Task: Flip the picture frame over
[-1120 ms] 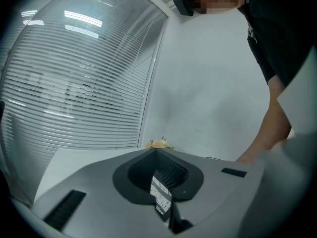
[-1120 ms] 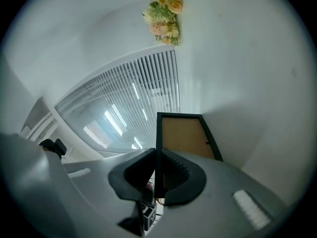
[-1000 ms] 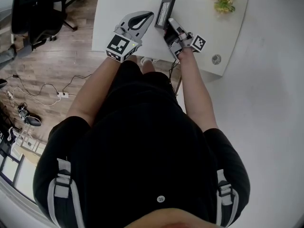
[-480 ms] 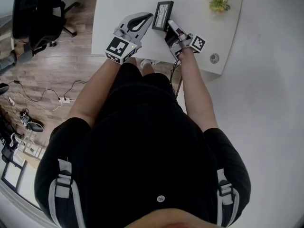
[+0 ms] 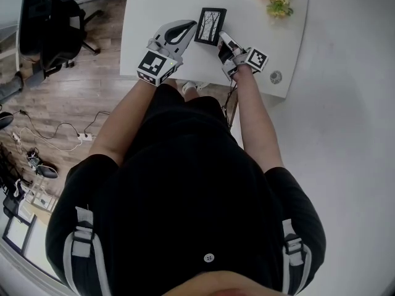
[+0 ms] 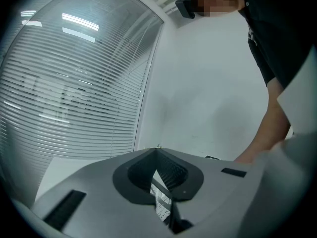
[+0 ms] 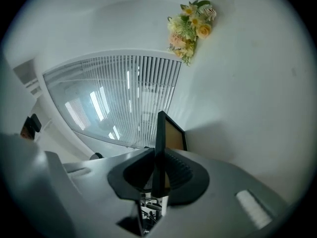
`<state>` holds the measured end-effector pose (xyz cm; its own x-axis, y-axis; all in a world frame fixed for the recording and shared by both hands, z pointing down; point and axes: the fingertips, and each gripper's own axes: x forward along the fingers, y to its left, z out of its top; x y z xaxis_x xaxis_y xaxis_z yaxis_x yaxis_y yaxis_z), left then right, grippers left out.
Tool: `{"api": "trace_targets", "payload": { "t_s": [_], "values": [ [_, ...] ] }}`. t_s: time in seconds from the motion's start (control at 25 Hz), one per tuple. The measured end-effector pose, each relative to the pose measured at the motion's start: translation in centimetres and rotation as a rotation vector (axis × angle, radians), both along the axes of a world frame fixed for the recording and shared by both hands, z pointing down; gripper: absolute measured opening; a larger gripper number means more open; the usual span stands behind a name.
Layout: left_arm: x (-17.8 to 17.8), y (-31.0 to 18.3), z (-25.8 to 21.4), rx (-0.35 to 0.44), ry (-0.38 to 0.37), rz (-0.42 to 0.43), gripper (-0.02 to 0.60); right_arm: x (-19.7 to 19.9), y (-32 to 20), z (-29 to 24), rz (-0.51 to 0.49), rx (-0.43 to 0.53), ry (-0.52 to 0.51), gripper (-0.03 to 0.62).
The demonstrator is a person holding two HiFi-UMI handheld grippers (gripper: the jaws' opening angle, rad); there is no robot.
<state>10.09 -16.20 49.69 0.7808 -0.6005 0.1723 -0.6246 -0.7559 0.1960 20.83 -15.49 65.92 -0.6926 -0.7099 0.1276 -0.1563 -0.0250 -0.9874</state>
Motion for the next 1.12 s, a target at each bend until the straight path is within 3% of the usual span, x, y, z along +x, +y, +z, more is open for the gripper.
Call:
{"api": "trace_targets", "payload": {
  "t_s": [0.4,0.6,0.76,0.96,1.12],
  "values": [
    [0.2,0.5,-1.0,0.02,-0.016,0.001,0.005,1.7,0.5,0.9,-0.009,-0.026,0.121,0.067],
    [-0.1,0.5,-1.3,0.022,-0.018,0.001,0.005,2.1,0.5,1.7,-0.029,-0.037,0.217,0.083],
    [-0.2,0.4,-1.4,0.026,-0.022,0.002,0.005,2.5,0.6,2.5,-0.056,-0.051,0.354,0.101],
    [-0.1,0.3,-1.5,0.028,-0.029,0.006,0.005,2.5,0.6,2.8,-0.08,-0.063,0.398,0.114],
    [-0.1,-0.1,-1.9,0.038,-0.025,0.013,0.005,2.1,0.8,3.2,-0.154,-0.06,0.523,0.145]
  ]
}}
